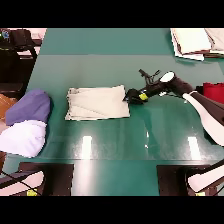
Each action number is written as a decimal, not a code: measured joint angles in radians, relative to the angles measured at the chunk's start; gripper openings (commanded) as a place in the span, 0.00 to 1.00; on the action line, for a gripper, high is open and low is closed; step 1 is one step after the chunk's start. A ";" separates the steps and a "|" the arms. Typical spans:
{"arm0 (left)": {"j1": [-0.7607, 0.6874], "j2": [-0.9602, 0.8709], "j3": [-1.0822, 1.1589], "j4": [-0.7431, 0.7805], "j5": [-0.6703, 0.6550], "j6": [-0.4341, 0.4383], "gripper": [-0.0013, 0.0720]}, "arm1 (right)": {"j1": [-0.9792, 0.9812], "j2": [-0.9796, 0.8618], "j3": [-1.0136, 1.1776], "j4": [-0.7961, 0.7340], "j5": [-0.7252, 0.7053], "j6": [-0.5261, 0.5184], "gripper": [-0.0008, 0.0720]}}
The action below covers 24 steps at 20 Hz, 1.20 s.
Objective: Fold the shirts.
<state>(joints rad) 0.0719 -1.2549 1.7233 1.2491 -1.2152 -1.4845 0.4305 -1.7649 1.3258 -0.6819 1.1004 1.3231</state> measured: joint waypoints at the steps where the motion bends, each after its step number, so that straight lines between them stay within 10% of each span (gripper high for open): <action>1: 0.000 0.000 0.000 -0.001 0.001 0.000 0.05 | 0.019 -0.026 0.021 0.021 -0.007 0.000 0.76; 5: -0.009 0.000 0.000 -0.020 0.002 0.000 0.05 | 0.100 -0.130 0.144 0.031 -0.026 -0.001 0.03; 13: -0.184 0.000 0.000 -0.037 0.002 0.024 0.05 | 0.031 -0.103 0.317 0.026 -0.016 -0.021 0.03; 24: -0.367 0.000 0.000 -0.038 0.032 0.027 0.05 | -0.648 0.213 0.336 -0.264 0.097 0.127 0.03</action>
<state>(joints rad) -0.2947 -1.2549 1.7233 1.2114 -1.1831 -1.4578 -0.2176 -1.5517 1.6619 -0.9463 1.1976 1.4506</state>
